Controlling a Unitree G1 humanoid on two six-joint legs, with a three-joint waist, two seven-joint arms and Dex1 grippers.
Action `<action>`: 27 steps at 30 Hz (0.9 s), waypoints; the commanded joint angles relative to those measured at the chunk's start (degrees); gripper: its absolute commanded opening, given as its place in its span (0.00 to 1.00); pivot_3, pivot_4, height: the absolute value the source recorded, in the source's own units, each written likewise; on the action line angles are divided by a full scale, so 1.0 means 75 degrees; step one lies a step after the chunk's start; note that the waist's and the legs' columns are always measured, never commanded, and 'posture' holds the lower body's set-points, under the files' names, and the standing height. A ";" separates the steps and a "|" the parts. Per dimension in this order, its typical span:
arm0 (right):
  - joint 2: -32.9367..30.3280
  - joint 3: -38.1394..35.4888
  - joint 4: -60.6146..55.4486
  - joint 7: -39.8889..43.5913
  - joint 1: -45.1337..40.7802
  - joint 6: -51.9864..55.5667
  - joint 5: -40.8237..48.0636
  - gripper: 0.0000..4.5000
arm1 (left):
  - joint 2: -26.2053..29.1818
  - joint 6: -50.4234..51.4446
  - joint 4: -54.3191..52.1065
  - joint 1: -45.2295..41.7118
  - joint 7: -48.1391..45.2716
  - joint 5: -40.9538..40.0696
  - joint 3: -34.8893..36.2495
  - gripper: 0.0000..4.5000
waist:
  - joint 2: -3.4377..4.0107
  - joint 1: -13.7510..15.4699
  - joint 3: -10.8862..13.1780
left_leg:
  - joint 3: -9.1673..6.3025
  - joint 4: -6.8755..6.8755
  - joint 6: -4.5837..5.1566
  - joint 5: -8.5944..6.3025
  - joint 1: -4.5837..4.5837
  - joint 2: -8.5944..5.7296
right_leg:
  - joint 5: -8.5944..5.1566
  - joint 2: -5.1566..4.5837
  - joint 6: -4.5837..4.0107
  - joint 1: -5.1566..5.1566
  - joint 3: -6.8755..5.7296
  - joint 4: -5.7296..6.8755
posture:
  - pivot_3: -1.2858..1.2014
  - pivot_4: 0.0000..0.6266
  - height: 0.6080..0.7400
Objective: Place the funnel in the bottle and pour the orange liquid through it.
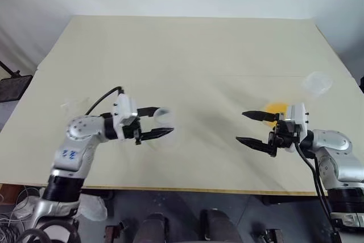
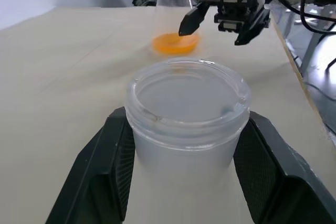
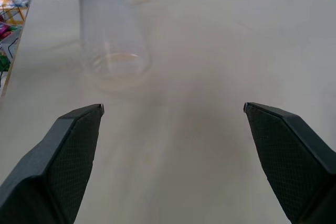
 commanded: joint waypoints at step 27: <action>-0.0116 -0.1125 -0.1566 -0.1428 0.1371 0.0243 0.0359 1.00 | -0.3411 -0.1442 0.4599 -0.3501 0.0449 0.2325 -0.1670 0.51 | -0.0011 0.0226 0.0006 | -0.0001 0.0036 0.0032 0.0015 -0.0046 -0.0049 | 0.0019 0.0005 0.0035 -0.0023 -0.0007 0.0000 | 0.52 0.24 1.00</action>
